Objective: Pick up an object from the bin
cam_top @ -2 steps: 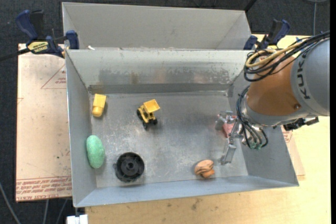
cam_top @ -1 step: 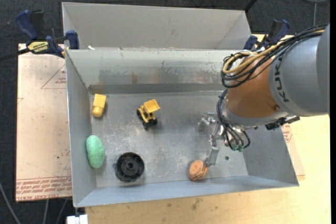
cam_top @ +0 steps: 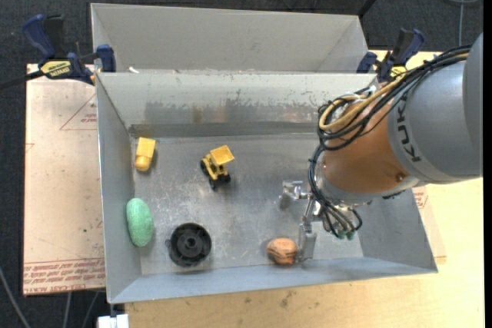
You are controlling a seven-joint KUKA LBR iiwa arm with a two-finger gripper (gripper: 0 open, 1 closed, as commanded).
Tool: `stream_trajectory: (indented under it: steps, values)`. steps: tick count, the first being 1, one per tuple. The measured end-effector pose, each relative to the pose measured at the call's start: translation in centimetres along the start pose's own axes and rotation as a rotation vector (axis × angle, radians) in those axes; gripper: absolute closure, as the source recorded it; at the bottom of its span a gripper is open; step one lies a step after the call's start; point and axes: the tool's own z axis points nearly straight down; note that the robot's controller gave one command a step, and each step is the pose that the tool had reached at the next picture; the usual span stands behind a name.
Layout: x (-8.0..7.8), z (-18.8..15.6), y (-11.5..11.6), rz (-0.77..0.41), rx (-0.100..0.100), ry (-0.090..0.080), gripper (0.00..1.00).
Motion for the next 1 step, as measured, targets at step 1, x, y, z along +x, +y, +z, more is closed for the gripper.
stream_trajectory:
  steps: [1]
  values:
    - [1.2, 0.17, 0.31, -0.081, 0.002, -0.001, 0.0]
